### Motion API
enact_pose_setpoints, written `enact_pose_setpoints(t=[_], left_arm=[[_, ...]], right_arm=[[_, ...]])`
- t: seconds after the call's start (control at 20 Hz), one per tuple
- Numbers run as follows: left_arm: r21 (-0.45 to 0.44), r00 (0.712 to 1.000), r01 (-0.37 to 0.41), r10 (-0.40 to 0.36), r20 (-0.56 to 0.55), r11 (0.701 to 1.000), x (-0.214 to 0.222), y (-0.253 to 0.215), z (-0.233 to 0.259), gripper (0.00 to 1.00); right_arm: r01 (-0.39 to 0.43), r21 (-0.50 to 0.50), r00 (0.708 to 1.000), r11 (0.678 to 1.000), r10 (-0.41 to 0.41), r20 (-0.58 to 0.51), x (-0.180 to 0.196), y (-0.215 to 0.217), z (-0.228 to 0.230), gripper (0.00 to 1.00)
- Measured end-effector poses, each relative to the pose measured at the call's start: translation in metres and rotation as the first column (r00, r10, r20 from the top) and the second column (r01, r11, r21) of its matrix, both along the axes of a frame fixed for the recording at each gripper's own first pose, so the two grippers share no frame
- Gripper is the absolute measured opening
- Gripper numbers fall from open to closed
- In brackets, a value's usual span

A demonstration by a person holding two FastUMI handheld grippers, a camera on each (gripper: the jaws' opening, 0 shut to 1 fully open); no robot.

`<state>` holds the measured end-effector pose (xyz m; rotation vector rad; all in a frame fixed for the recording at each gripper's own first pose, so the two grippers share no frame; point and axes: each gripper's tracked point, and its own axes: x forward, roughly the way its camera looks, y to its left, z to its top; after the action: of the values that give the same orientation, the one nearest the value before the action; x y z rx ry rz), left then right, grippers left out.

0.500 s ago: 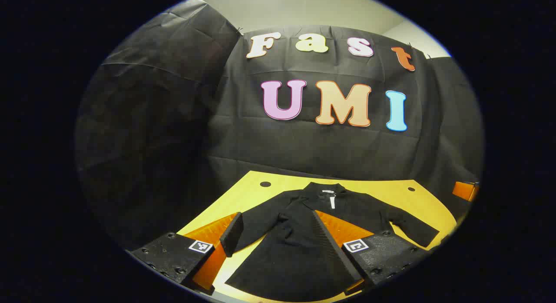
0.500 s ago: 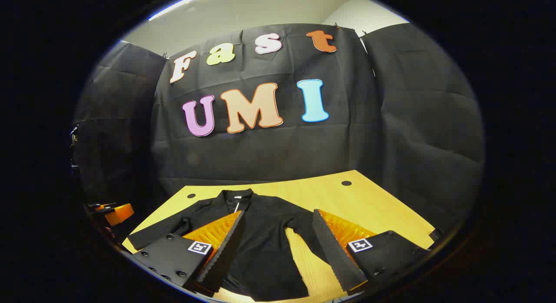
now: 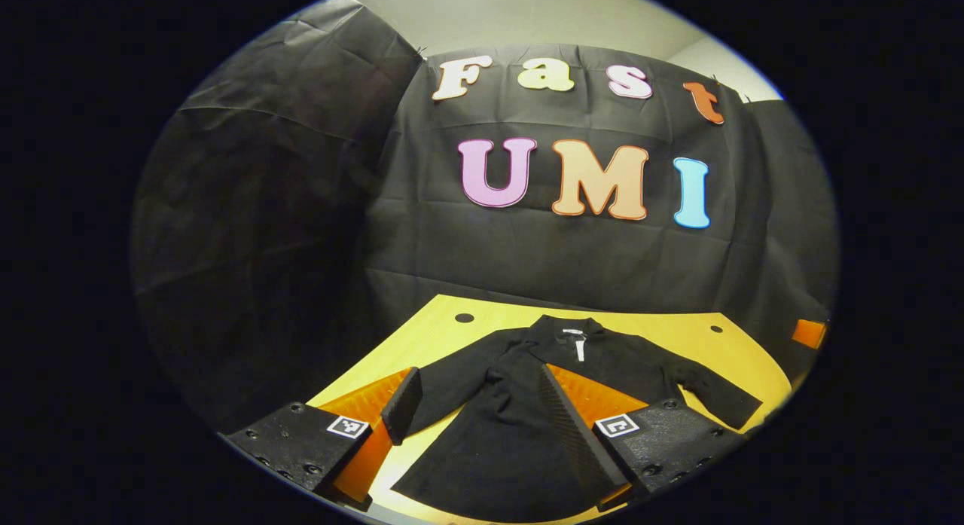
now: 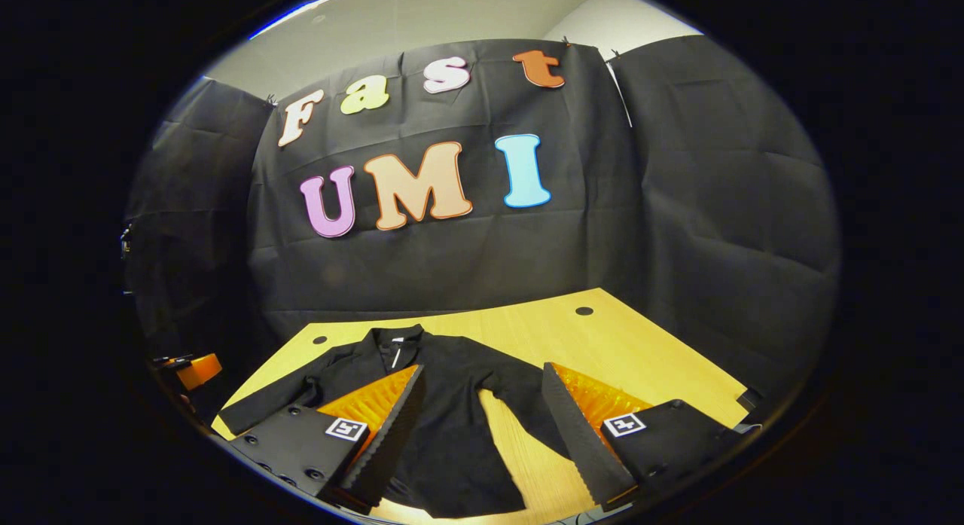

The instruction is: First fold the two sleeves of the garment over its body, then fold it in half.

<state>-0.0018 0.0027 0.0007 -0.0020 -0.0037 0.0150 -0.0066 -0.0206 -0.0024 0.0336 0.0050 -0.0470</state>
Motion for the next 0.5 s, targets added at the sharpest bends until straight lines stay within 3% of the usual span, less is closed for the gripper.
enact_pose_setpoints(t=[0.5], left_arm=[[0.001,1.000,-0.011,0.011,-0.008,1.000,-0.0060,-0.0023,-0.0009,0.93]], right_arm=[[-0.012,0.012,1.000,1.000,0.012,-0.005,-0.0026,-0.0058,0.0007,0.98]])
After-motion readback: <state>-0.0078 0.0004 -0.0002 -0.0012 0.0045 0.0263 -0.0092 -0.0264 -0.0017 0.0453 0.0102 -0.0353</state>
